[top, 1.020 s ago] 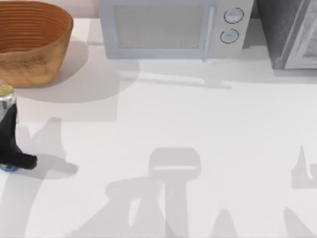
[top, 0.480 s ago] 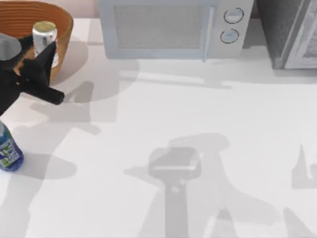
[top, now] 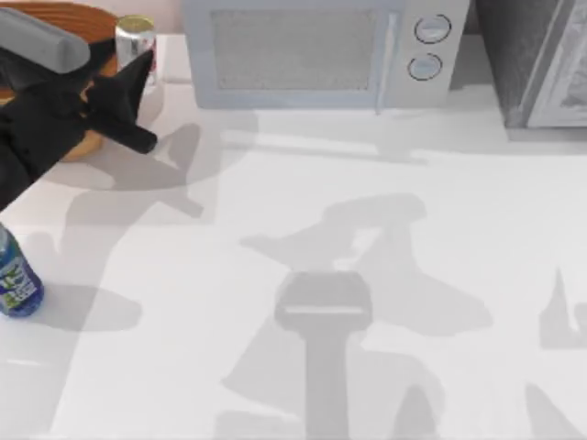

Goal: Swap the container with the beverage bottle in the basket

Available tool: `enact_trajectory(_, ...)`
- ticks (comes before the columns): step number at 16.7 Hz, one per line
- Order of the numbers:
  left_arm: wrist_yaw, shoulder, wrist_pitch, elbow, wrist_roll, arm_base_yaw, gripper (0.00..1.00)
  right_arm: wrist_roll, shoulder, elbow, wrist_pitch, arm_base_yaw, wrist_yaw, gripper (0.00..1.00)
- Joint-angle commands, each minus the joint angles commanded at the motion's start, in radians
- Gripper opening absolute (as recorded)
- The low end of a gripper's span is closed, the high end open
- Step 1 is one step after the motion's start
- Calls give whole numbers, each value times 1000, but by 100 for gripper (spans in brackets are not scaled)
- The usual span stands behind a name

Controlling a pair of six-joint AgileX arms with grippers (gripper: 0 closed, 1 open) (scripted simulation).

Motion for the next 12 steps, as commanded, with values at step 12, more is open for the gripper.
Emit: enact_trajectory(12,342,494,270,212,25,-133,0,0,0,0,0,0,0,100)
